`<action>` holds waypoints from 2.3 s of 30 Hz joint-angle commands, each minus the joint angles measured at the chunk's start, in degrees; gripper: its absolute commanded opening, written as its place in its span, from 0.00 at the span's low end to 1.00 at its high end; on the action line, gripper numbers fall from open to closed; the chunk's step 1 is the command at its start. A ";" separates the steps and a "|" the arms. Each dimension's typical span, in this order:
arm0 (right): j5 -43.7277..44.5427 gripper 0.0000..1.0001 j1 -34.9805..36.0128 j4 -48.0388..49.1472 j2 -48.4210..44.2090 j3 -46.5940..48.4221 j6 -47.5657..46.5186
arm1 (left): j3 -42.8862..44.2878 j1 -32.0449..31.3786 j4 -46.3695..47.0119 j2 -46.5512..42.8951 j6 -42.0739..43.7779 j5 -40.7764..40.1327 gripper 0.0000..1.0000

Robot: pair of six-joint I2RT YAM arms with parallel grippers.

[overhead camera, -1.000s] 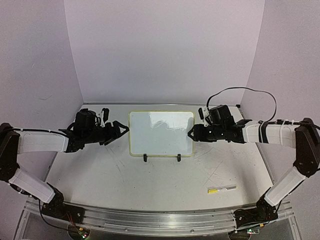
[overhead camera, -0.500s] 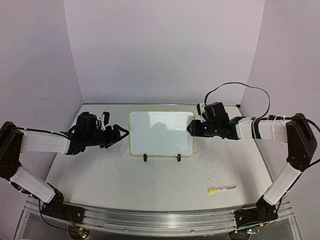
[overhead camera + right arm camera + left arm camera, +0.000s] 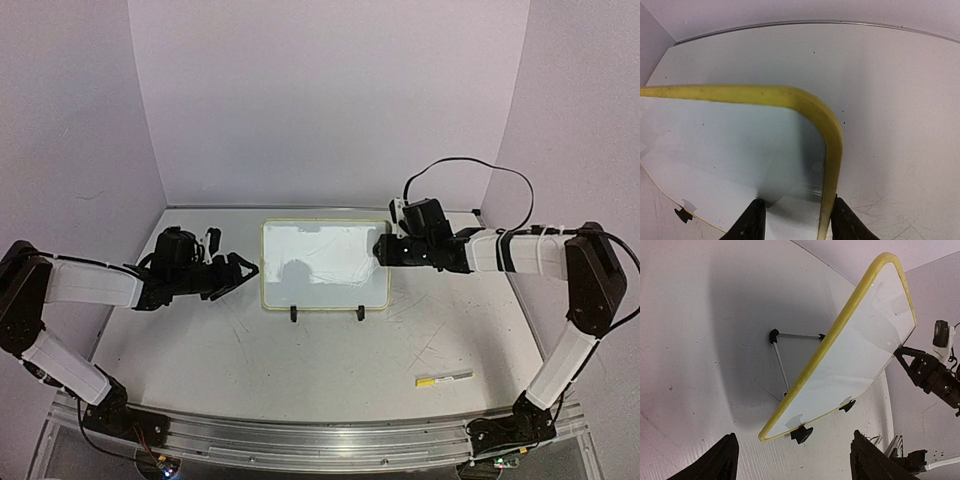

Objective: Write a sentence on the whiteboard
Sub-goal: Pick up the whiteboard marker from the center of the board.

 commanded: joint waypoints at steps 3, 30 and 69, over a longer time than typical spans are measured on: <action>2.03 0.54 0.30 -3.07 -2.87 2.77 -2.71 | -0.48 0.21 2.94 -1.45 -0.38 1.35 0.79; -1.14 0.75 6.77 -52.92 -27.11 -15.40 38.19 | 3.81 0.17 2.34 -3.17 5.05 5.11 0.97; -5.68 0.14 3.98 -38.28 -17.70 -24.36 77.04 | 7.46 0.18 -11.46 -10.89 9.95 6.32 0.98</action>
